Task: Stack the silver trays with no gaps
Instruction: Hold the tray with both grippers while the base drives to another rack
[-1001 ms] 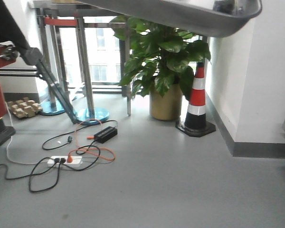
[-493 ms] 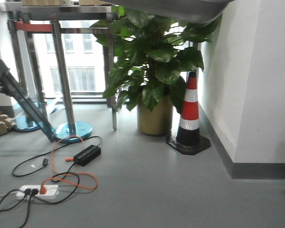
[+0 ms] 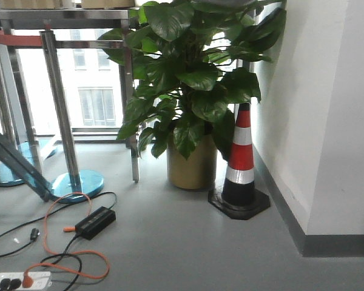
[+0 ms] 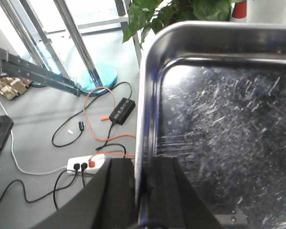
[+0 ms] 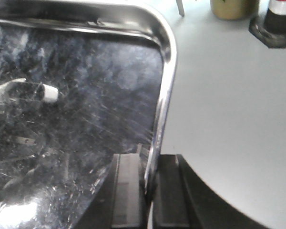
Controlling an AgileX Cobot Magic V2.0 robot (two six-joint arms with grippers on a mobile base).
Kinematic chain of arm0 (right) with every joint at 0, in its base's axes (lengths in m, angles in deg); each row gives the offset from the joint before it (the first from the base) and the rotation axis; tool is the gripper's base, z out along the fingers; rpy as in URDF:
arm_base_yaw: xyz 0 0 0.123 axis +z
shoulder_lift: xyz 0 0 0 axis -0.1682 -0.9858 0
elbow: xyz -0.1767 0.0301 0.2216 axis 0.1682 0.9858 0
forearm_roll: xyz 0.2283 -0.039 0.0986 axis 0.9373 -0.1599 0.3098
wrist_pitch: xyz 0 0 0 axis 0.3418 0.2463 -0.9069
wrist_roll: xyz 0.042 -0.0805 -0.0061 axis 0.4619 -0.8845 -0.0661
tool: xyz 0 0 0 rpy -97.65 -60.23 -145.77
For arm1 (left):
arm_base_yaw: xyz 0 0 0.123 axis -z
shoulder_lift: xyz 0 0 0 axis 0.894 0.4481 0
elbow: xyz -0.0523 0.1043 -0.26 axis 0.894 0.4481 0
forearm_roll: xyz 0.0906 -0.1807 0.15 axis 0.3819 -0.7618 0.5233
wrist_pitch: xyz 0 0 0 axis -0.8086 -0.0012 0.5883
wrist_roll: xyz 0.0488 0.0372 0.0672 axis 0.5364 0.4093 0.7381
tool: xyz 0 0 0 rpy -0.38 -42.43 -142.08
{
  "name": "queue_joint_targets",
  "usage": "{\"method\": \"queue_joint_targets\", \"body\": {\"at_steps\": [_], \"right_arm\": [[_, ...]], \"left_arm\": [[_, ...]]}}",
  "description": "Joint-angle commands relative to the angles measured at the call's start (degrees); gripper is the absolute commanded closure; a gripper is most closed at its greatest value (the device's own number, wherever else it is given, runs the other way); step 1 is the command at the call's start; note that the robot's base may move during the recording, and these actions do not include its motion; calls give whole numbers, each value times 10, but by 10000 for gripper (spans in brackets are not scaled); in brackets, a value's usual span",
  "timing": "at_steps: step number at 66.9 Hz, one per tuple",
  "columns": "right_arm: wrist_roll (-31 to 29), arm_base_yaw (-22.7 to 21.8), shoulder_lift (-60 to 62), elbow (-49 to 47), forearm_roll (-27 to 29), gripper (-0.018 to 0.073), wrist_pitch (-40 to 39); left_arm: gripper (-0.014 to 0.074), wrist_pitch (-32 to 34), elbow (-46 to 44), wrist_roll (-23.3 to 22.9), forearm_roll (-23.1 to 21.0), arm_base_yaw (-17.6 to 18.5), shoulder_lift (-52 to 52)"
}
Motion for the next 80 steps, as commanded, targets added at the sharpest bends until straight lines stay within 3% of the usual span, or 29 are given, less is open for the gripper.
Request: {"method": "queue_joint_targets", "body": {"at_steps": [1, 80], "right_arm": [[-10, 10, 4, -9, 13, 574, -155], [-10, 10, 4, -9, 13, 574, -157]], "left_arm": [[613, 93, -3, -1, -12, 8, 8], [613, 93, -3, -1, -12, 8, 8]]}}
